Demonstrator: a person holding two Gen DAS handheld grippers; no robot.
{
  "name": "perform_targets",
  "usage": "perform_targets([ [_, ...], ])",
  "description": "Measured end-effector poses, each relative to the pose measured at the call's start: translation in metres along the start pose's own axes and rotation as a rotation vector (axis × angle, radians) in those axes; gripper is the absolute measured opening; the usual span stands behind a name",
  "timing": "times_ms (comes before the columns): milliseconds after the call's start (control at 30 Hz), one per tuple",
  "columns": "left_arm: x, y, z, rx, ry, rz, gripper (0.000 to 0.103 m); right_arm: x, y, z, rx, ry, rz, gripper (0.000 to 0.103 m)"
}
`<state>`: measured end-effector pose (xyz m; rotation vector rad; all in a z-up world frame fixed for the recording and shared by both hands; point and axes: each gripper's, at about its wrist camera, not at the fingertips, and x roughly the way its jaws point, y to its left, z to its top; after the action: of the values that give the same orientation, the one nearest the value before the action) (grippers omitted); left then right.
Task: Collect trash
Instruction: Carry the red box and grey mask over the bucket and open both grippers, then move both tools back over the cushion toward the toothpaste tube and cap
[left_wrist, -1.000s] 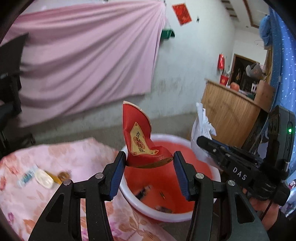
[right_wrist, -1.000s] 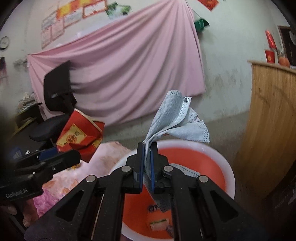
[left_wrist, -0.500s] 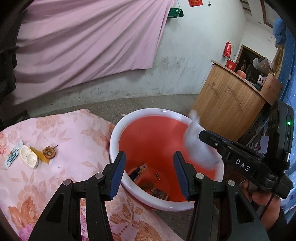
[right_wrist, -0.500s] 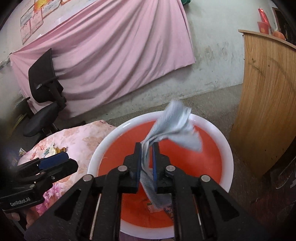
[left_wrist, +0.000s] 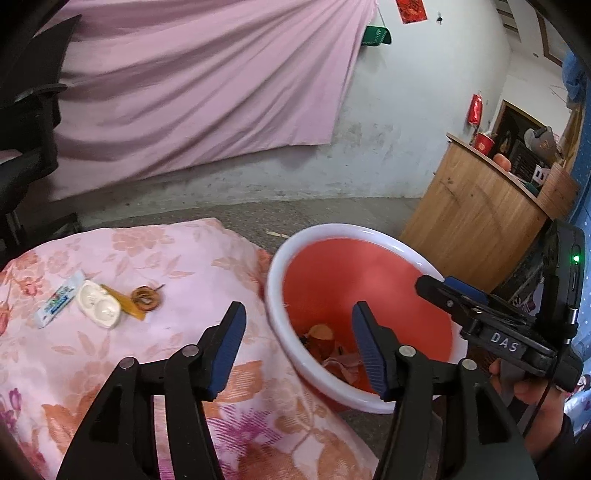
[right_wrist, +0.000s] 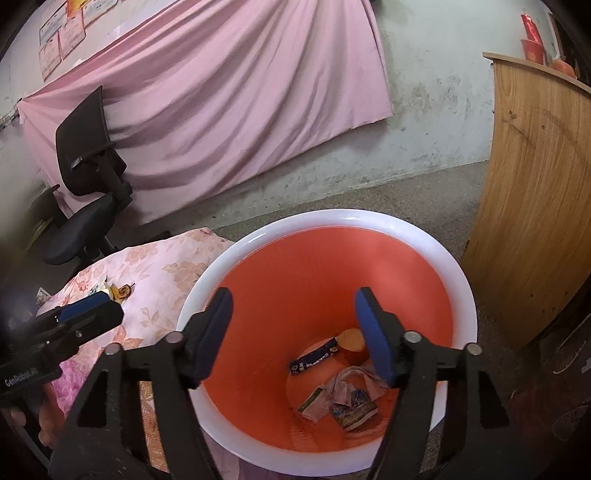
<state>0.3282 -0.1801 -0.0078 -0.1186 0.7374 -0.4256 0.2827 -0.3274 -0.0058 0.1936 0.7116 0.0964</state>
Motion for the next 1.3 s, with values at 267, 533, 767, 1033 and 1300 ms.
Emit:
perform_targets([
  [267,-0.033,0.027,-0.001,-0.075,-0.111,0.01,0.083,-0.008,0.013,0.006,0.003,-0.065,0.024,0.103],
  [533,-0.063,0.038,0.005,-0.046,-0.223,0.103,0.084,-0.025,0.038,0.013,-0.057,-0.198,0.046,0.103],
  [767,-0.101,0.053,0.002,-0.032,-0.391,0.18,0.102,-0.044,0.065,0.019,-0.099,-0.367,0.089,0.103],
  [1033,-0.138,0.071,-0.002,0.015,-0.513,0.288,0.102,-0.061,0.105,0.018,-0.156,-0.554,0.132,0.103],
  [1300,-0.16,0.09,-0.009,0.011,-0.567,0.363,0.102,-0.071,0.135,0.017,-0.17,-0.671,0.186,0.103],
])
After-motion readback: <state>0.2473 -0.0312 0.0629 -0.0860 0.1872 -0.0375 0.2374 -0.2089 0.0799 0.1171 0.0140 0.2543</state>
